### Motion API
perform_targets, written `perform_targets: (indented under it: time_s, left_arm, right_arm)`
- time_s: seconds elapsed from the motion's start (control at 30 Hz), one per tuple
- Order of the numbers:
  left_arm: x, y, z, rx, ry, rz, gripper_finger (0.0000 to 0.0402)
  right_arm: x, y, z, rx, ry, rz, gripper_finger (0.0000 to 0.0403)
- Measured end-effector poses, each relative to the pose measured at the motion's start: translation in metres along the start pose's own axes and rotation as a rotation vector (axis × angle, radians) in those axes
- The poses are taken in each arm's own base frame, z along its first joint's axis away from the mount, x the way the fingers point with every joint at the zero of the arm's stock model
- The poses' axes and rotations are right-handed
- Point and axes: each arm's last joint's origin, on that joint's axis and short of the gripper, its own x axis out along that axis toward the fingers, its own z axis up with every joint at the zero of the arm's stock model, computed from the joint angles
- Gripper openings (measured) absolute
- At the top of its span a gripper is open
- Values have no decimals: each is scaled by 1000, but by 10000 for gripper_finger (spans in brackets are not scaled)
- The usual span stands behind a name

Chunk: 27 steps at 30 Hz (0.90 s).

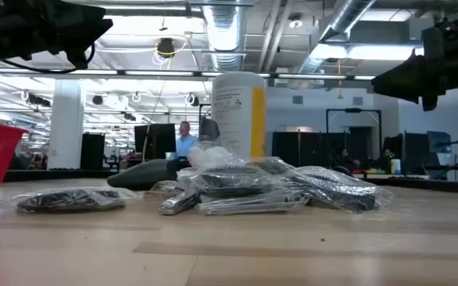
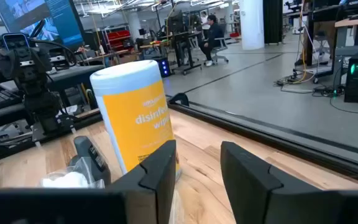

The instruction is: Pick & Place Travel size toiletries

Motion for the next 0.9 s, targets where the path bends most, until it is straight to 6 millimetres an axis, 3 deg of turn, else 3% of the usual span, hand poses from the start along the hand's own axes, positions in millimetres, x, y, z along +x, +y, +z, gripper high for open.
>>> perform_targets:
  time_s: [0.77,0.9]
  left_arm:
    - [0,0,0,-1,-4,0,108]
    - [0,0,0,-1,-5,0,108]
  right_arm:
    - [0,0,0,1,1,7,118]
    - [0,3,0,2,20,107,118]
